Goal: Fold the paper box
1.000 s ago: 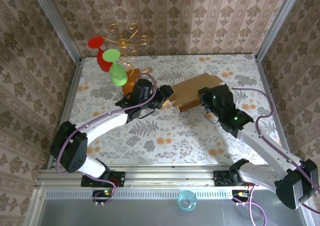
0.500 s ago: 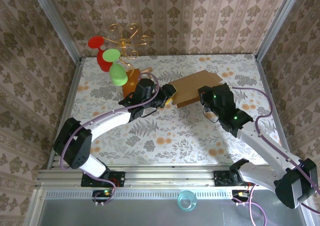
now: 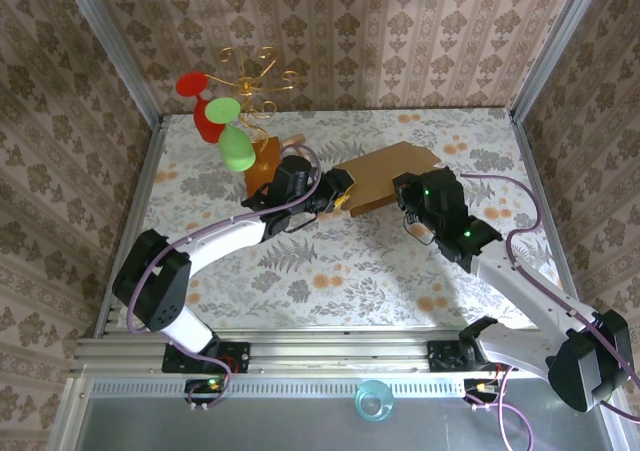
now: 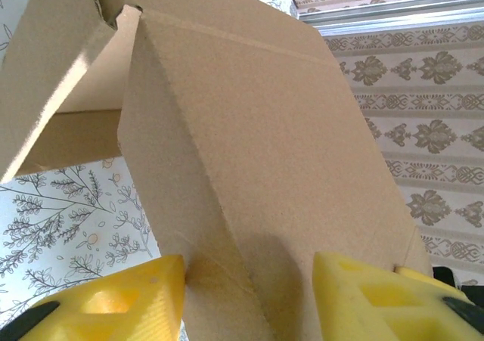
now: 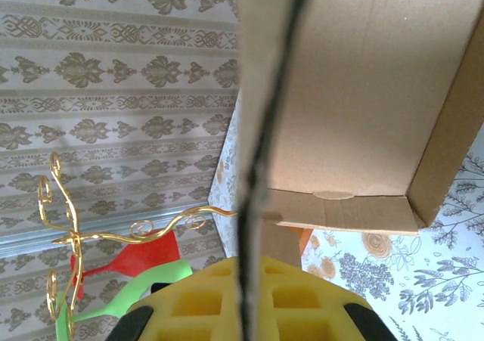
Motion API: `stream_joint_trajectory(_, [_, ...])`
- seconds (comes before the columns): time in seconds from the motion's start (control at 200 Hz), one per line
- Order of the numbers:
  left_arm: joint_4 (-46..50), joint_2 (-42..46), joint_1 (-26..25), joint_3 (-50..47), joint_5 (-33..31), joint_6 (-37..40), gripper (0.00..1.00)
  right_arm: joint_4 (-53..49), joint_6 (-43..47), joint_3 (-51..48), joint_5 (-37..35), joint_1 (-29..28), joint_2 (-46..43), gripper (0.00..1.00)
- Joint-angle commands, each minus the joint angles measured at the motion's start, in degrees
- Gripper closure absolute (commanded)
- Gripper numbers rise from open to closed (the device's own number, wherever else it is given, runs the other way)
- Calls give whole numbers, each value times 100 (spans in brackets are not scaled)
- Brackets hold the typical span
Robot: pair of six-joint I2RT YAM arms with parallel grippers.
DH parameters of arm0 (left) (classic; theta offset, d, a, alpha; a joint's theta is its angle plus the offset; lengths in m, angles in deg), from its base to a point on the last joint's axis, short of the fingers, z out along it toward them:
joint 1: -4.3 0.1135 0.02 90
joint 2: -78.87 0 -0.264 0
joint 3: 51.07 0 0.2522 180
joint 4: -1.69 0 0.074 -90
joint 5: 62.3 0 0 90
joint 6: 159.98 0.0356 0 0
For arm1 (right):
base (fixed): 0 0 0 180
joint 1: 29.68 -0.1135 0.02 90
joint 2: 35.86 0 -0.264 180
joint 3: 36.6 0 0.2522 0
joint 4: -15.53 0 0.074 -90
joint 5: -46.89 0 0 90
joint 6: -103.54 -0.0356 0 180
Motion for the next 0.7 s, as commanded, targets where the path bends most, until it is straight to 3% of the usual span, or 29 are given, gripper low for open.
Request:
stream_joint_trajectory(0.0, [-407, -62, 9, 141, 139, -38, 61, 111, -5, -80, 138, 9, 76, 100])
stream_joint_trajectory(0.385, [-669, -142, 124, -32, 209, -252, 85, 56, 12, -87, 183, 9, 161, 100])
stream_joint_trajectory(0.63, [-932, -27, 259, -355, 271, -444, 100, -291, 594, 140, -32, 9, 107, 100])
stream_joint_trajectory(0.695, [-964, 40, 296, -429, 304, -470, 100, -539, 967, 305, -167, 9, -1, 83])
